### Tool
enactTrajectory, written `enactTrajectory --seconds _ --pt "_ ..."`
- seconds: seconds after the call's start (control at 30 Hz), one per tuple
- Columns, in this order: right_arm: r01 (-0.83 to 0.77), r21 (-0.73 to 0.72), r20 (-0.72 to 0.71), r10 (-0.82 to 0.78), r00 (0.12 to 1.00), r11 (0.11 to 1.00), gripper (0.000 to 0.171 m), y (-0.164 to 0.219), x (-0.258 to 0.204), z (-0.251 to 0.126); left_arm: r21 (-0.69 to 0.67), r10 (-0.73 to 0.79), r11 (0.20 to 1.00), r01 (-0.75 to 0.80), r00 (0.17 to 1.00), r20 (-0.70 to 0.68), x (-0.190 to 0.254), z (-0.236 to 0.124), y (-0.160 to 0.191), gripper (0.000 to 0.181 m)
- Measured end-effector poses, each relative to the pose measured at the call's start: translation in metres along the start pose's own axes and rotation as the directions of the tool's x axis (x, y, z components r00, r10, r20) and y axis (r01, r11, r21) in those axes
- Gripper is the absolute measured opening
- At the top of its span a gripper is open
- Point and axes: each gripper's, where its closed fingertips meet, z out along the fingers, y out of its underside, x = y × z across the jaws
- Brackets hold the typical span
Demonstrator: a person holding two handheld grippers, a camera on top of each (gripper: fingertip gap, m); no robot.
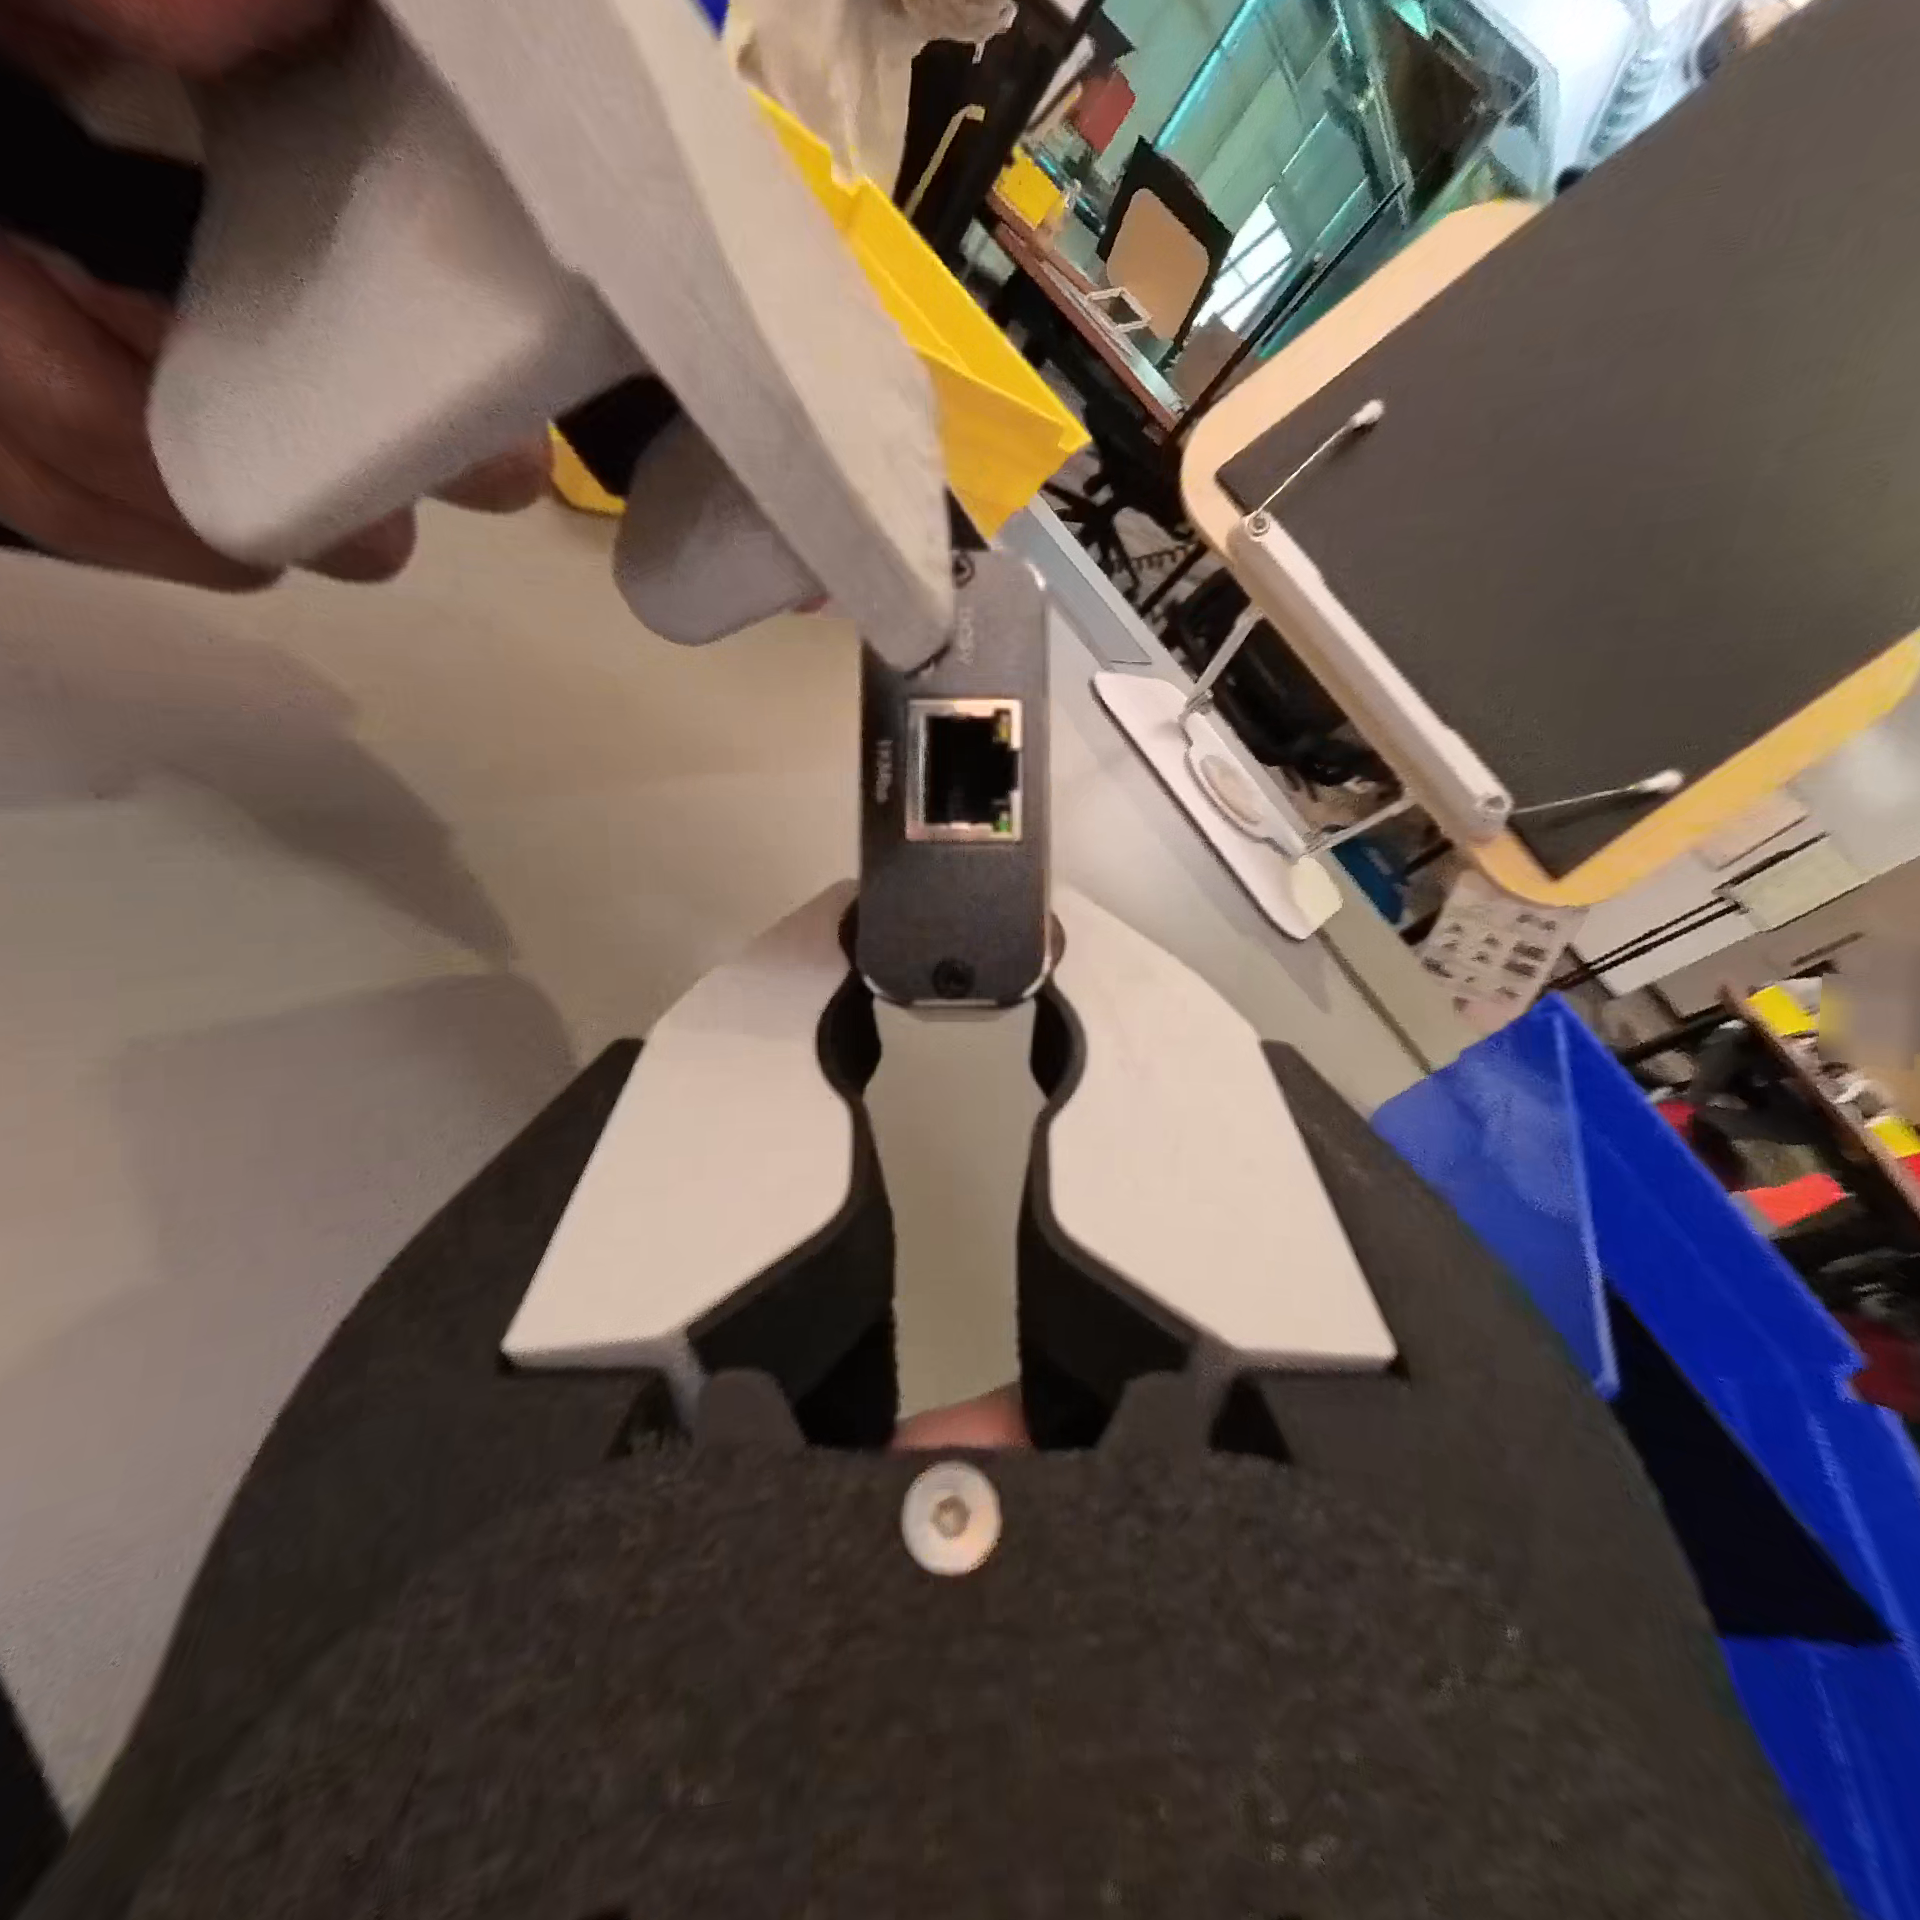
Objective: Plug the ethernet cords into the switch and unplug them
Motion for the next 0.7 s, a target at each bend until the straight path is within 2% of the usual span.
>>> enactTrajectory --seconds 0.07,0.13,0.2,0.23,0.37,0.47,0.53,0.6,0.7 --pt "0.079 0.001 -0.012 -0.079 0.997 0.997 0.026 -0.003 -0.004 0.0 -0.047 -0.032 0.998 0.031 0.999 -0.008 -0.002 0.001 0.01 0.082" --pt "0.092 0.034 -0.028 -0.091 0.995 0.995 0.026 -0.012 -0.005 0.0 -0.08 -0.084 0.994 0.081 0.996 -0.03 -0.003 0.003 0.019 0.083" --pt "0.096 0.057 -0.011 -0.096 0.995 0.994 0.026 -0.017 -0.009 -0.001 -0.072 -0.168 0.984 0.161 0.98 -0.103 0.0 0.001 0.02 0.069" --pt "0.107 0.067 -0.003 -0.107 0.994 0.992 0.026 -0.017 -0.01 -0.002 -0.074 -0.209 0.977 0.2 0.968 -0.138 0.002 0.001 0.02 0.069" --pt "0.028 0.149 0.11 -0.045 0.993 0.988 0.028 -0.026 -0.016 -0.014 -0.092 -0.353 0.936 0.341 0.898 -0.263 0.008 -0.001 0.017 0.069" --pt "-0.054 0.191 0.183 0.018 0.983 0.98 0.037 -0.045 -0.009 -0.029 -0.088 -0.378 0.925 0.369 0.887 -0.263 0.001 -0.002 0.016 0.069" --pt "-0.007 0.14 0.156 -0.015 0.988 0.99 0.041 -0.043 -0.006 -0.023 -0.068 -0.389 0.92 0.386 0.879 -0.275 0.001 -0.003 0.013 0.069" --pt "0.031 0.14 0.137 -0.05 0.989 0.99 0.035 -0.043 -0.012 -0.017 -0.042 -0.384 0.92 0.389 0.876 -0.291 0.003 -0.002 0.01 0.069" --pt "-0.019 0.114 0.11 0.007 0.994 0.993 0.026 -0.042 -0.008 -0.01 -0.034 -0.398 0.914 0.405 0.875 -0.277 0.002 0.001 0.012 0.069"
